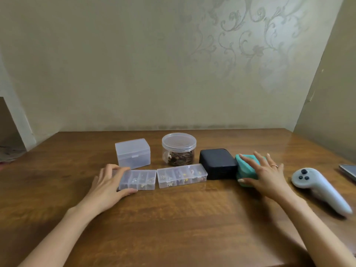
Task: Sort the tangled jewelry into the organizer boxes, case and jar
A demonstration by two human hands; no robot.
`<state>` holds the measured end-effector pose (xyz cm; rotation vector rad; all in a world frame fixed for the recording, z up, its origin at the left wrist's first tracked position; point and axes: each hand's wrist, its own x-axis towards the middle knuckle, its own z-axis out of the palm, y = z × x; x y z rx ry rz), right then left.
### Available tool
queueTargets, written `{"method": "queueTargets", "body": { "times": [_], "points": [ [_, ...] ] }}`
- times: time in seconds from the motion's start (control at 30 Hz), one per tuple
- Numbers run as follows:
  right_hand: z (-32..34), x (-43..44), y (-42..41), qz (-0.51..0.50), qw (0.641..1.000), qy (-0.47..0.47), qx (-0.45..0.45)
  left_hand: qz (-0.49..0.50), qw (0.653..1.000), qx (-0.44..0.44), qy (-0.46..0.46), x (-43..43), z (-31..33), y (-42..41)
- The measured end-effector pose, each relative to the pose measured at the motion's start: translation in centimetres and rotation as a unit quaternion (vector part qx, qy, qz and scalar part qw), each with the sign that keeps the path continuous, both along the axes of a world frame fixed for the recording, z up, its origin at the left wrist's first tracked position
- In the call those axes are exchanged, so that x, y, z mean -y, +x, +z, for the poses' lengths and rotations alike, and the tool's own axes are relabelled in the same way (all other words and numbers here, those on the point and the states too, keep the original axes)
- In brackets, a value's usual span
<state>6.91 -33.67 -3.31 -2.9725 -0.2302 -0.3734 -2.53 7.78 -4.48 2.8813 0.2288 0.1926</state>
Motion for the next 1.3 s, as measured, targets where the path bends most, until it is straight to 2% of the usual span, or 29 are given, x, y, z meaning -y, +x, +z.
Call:
{"method": "queueTargets", "body": {
  "times": [0.07, 0.2, 0.4, 0.67, 0.7, 0.8, 0.83, 0.87, 0.93, 1.0, 1.07, 1.13, 1.3],
  "points": [
    [-0.4, 2.3, 1.5, 0.021, 0.997, 0.034, -0.068, 0.041, 0.999, -0.007, 0.036, 1.3, -0.2, 0.1],
    [0.2, 3.2, 3.9, 0.112, 0.984, 0.107, -0.082, 0.110, 0.990, -0.008, 0.084, 4.3, -0.7, 0.5],
    [-0.6, 2.5, 4.5, 0.120, 0.986, 0.088, -0.074, 0.160, 0.983, -0.013, 0.087, 5.3, -0.9, 1.2],
    [-0.7, 2.0, 3.6, 0.114, 0.989, 0.070, -0.065, 0.152, 0.987, 0.011, 0.049, 4.4, -1.1, 1.1],
    [-0.4, 1.6, 3.2, 0.114, 0.990, 0.071, -0.046, 0.147, 0.987, 0.036, 0.049, 4.4, -0.9, 1.0],
    [1.2, -1.7, 2.3, 0.126, 0.982, 0.120, 0.071, 0.085, 0.976, 0.190, 0.062, 3.5, 0.5, 2.0],
    [2.0, -3.4, 2.2, 0.134, 0.979, 0.114, 0.103, 0.078, 0.971, 0.211, 0.076, 3.2, 1.5, 2.8],
    [2.8, -5.5, 2.3, 0.145, 0.977, 0.098, 0.121, 0.084, 0.974, 0.197, 0.080, 2.9, 2.5, 3.6],
    [4.4, -9.8, 3.1, 0.163, 0.979, 0.068, 0.103, 0.114, 0.986, 0.099, 0.076, 2.4, 4.1, 5.8],
    [5.3, -13.4, 4.5, 0.164, 0.985, 0.034, 0.040, 0.122, 0.991, -0.005, 0.063, 1.8, 4.8, 7.5],
    [5.3, -15.5, 6.1, 0.166, 0.985, 0.000, -0.040, 0.088, 0.994, -0.068, 0.023, 1.0, 4.4, 8.3],
    [4.4, -16.4, 6.8, 0.172, 0.981, 0.003, -0.087, 0.048, 0.997, -0.065, -0.009, -0.2, 3.8, 8.6],
    [2.8, -16.2, 5.0, 0.194, 0.979, 0.040, -0.045, -0.031, 0.999, -0.023, -0.003, -1.6, 3.2, 8.4]
  ]
}}
